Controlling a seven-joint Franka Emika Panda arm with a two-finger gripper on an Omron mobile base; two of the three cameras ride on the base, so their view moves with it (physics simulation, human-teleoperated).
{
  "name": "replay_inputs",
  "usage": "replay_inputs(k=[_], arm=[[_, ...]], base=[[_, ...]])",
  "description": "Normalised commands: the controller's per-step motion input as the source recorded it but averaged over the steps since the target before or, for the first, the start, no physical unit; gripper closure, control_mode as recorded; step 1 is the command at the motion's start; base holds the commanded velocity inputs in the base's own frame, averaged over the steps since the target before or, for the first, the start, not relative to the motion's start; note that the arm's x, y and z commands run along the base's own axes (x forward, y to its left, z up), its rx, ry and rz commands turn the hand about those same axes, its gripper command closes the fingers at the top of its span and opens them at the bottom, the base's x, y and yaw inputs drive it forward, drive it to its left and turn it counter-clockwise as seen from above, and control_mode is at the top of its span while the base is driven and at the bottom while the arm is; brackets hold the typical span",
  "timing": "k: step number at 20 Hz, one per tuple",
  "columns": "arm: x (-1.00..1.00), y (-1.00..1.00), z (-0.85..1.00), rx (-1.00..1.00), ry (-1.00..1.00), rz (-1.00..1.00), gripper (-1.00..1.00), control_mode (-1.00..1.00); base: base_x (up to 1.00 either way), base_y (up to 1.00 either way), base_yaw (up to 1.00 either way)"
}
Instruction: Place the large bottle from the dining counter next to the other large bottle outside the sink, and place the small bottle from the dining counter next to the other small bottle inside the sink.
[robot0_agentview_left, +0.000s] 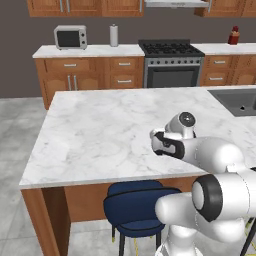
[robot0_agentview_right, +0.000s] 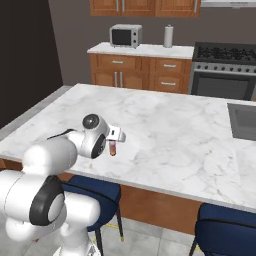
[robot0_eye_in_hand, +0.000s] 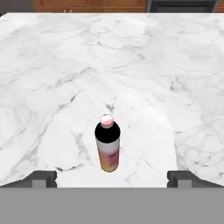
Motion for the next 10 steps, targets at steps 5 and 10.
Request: replay_inputs(k=[5,10], arm=[[0.05,0.00,0.00,0.00,0.00,0.00,-1.00,-1.00],[0.00,0.00,0.00,0.00,0.00,0.00,-1.00,-1.00]], base=[[0.00,0.00,0.00],[0.00,0.00,0.00]])
